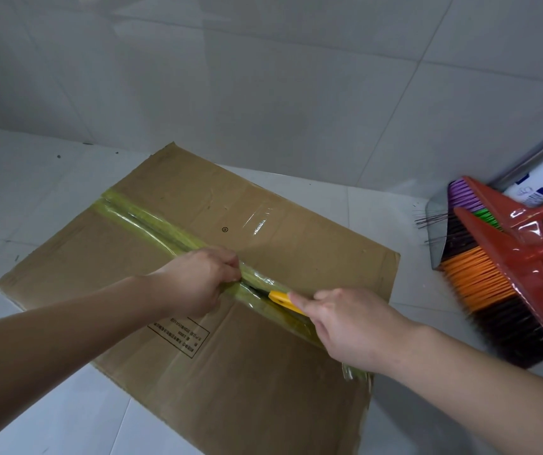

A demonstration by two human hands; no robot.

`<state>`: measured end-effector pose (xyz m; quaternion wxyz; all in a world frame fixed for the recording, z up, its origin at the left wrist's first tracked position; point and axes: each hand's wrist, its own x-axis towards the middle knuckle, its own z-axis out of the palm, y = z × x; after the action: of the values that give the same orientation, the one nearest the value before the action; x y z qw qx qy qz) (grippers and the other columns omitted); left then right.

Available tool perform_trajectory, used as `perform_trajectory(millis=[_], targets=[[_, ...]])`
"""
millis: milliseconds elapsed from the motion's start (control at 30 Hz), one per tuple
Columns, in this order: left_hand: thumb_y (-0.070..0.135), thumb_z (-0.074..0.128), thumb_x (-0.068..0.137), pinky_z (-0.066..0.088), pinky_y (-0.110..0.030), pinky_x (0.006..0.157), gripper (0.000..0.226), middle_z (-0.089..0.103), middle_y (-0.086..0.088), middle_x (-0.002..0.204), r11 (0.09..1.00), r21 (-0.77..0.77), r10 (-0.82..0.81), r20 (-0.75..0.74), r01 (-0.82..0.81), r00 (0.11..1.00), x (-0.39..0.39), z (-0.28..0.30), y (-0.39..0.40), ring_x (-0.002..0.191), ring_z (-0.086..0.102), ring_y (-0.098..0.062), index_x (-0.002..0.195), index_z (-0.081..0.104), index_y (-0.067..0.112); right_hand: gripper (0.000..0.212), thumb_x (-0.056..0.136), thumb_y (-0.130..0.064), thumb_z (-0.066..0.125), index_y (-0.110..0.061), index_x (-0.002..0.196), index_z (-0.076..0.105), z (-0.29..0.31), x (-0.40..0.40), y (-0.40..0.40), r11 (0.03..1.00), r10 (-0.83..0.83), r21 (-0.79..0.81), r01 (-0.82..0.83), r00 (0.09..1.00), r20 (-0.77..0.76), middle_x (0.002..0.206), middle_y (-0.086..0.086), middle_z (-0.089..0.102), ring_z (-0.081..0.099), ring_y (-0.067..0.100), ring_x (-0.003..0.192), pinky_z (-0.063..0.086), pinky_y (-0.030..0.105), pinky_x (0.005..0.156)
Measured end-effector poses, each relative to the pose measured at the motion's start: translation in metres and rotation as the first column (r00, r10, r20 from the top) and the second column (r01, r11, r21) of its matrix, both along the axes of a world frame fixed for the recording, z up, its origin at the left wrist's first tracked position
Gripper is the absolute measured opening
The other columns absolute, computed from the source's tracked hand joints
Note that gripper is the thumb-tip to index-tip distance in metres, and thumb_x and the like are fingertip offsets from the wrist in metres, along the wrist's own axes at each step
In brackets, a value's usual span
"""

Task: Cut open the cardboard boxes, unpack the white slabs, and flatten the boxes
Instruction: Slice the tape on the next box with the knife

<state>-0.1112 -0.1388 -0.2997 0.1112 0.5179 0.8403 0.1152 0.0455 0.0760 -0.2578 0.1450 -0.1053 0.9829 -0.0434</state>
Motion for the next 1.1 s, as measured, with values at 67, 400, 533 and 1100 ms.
perform_trajectory(millis=[67, 400, 533, 1100], targets=[[0.002, 0.052, 0.077, 0.047, -0.031, 0.083, 0.038, 0.058, 0.002, 0.106, 1.0, -0.015, -0.012, 0.017, 0.012, 1.0, 0.002, 0.001, 0.002, 0.105, 0.051, -0.017, 0.108, 0.069, 0.015, 0.061, 0.095, -0.011, 0.039, -0.028, 0.151, 0.021, 0.002, 0.003, 0.001, 1.0, 0.003, 0.011, -0.003, 1.0, 0.008, 0.085, -0.007, 0.042, 0.041, 0.014, 0.068, 0.039, 0.029, 0.057], [0.001, 0.047, 0.078, 0.046, -0.032, 0.085, 0.039, 0.057, 0.001, 0.107, 0.996, -0.013, -0.084, 0.003, 0.084, 0.996, 0.012, -0.002, 0.012, 0.106, 0.05, -0.018, 0.109, 0.067, 0.013, 0.059, 0.097, -0.014, 0.036, -0.029, 0.152, 0.019, 0.006, 0.018, 0.009, 1.0, -0.017, 0.0, 0.017, 0.998, 0.054, 0.087, -0.009, 0.042, 0.05, 0.015, 0.073, 0.05, 0.035, 0.064], [-0.002, 0.047, 0.07, 0.045, -0.032, 0.087, 0.045, 0.058, -0.001, 0.104, 0.992, -0.024, -0.127, -0.006, 0.127, 0.992, 0.016, -0.004, 0.018, 0.104, 0.05, -0.019, 0.108, 0.067, 0.011, 0.06, 0.098, -0.017, 0.039, -0.028, 0.152, 0.017, 0.007, 0.022, 0.012, 1.0, -0.013, 0.028, 0.011, 0.997, 0.076, 0.086, -0.008, 0.04, 0.047, 0.015, 0.072, 0.049, 0.034, 0.064], [-0.005, 0.046, 0.067, 0.044, -0.031, 0.087, 0.05, 0.056, 0.0, 0.106, 0.981, -0.034, -0.188, 0.038, 0.189, 0.981, 0.034, -0.001, 0.039, 0.105, 0.048, -0.018, 0.11, 0.066, 0.012, 0.061, 0.098, -0.017, 0.035, -0.029, 0.153, 0.012, 0.009, 0.043, 0.026, 0.997, -0.017, 0.075, 0.008, 0.993, 0.115, 0.089, -0.009, 0.039, 0.054, 0.017, 0.081, 0.051, 0.036, 0.072]])
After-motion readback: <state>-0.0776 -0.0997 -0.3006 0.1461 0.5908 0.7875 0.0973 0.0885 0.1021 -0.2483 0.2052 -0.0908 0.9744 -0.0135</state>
